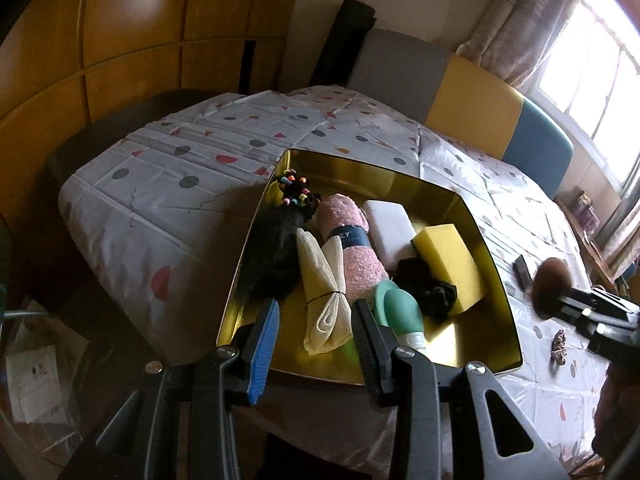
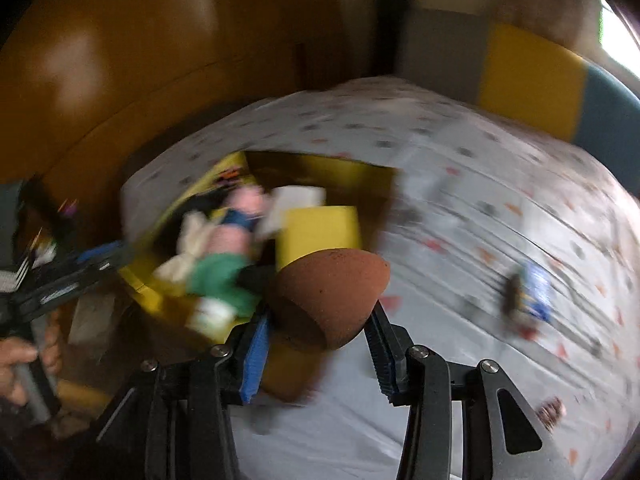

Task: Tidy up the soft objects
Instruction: 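Carry the brown sponge into the tray and open the right tool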

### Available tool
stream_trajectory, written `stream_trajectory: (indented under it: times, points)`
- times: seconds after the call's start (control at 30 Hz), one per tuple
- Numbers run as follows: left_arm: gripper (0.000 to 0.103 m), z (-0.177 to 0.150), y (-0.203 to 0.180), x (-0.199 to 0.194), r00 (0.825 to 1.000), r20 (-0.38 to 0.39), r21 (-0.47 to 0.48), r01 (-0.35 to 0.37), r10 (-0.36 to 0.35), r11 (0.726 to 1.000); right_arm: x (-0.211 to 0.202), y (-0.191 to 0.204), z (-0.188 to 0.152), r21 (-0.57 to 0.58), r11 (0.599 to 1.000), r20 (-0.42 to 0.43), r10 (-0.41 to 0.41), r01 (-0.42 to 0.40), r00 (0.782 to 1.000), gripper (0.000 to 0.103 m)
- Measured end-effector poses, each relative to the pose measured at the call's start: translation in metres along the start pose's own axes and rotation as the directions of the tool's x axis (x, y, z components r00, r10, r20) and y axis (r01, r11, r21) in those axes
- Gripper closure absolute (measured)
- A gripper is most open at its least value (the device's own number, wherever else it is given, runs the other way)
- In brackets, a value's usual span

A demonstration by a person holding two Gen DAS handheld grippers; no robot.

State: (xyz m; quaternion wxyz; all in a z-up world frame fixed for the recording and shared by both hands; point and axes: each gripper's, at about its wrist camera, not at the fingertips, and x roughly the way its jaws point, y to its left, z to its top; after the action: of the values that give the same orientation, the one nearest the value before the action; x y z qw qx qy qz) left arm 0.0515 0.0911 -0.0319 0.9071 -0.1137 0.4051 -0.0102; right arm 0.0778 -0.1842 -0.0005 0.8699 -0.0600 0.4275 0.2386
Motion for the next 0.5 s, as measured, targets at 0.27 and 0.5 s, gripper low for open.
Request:
stream_trajectory:
  times: [0.27, 0.5]
  points:
    - [0.066, -0.004, -0.007, 0.003, 1.0, -0.01, 0.03, -0.001, 0.001, 1.0, 0.089, 0.042, 0.009, -0.105, 0.994, -0.248, -0.023, -0.003, 0.969, 0.057]
    - [0.066, -0.005, -0.014, 0.006, 1.0, -0.019, 0.054, 0.011, -0.01, 0.998, 0.11, 0.031, 0.014, -0.123, 0.983, -0.233, -0.159, 0.133, 0.959, 0.045]
